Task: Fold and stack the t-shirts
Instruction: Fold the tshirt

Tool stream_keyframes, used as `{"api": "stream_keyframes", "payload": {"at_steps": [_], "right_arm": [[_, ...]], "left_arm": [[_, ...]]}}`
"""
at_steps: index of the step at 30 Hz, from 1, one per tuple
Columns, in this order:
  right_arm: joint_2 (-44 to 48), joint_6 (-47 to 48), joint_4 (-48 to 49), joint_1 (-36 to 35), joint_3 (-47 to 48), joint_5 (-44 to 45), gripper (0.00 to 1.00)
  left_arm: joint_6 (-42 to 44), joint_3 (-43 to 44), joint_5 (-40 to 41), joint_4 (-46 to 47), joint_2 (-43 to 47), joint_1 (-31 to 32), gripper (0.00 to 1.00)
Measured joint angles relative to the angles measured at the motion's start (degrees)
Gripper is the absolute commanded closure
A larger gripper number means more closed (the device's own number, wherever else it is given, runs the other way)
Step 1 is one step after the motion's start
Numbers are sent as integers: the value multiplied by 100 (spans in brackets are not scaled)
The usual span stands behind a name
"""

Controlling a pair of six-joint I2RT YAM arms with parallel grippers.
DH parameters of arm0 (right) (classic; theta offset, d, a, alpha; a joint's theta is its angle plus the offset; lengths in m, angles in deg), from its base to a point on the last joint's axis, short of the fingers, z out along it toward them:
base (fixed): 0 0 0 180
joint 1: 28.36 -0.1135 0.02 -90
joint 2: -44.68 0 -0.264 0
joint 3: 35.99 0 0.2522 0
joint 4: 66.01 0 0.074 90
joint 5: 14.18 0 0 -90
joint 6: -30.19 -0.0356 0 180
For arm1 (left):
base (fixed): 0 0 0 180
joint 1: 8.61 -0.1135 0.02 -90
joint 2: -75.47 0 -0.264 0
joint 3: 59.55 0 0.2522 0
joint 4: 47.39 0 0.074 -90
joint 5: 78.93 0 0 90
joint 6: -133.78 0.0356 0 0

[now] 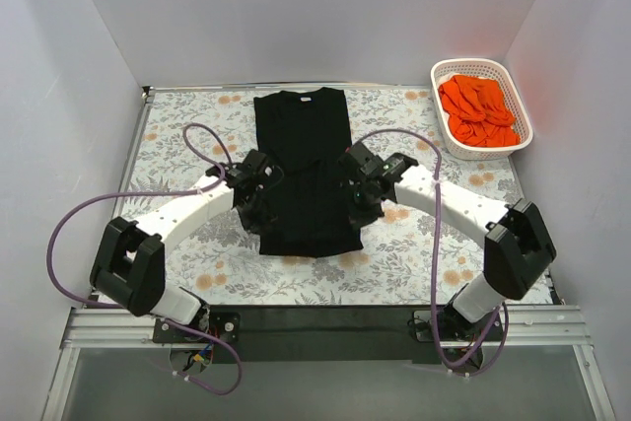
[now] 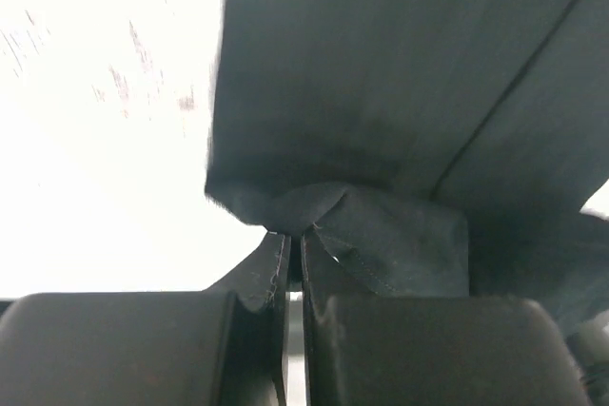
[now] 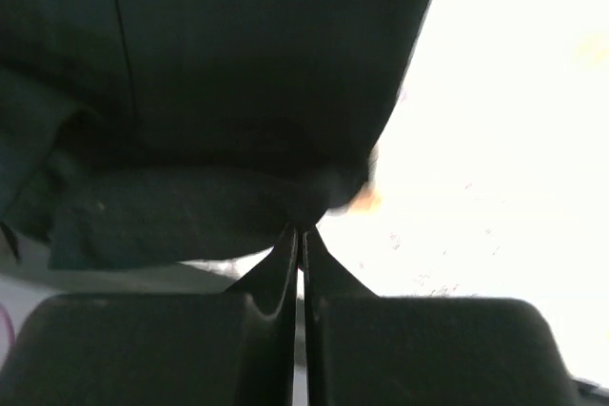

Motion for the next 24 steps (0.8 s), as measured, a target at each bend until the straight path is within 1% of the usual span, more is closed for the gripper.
{"api": "stream_keyframes", "payload": {"at_steps": [4, 8, 14, 24], "right_arm": [[-586, 540, 2, 444, 883, 330, 99], [-1102, 1064, 127, 675, 1585, 597, 99], [-1676, 1622, 581, 960, 2140, 686, 99], [-1923, 1917, 1279, 1314, 2179, 533, 99]], "left_arm": [[345, 798, 280, 291, -555, -511, 100], [684, 1506, 549, 776, -1222, -782, 100], [984, 1637, 763, 1471, -1633, -1045, 100], [1191, 1635, 968, 2479, -1853, -1220, 100]]}}
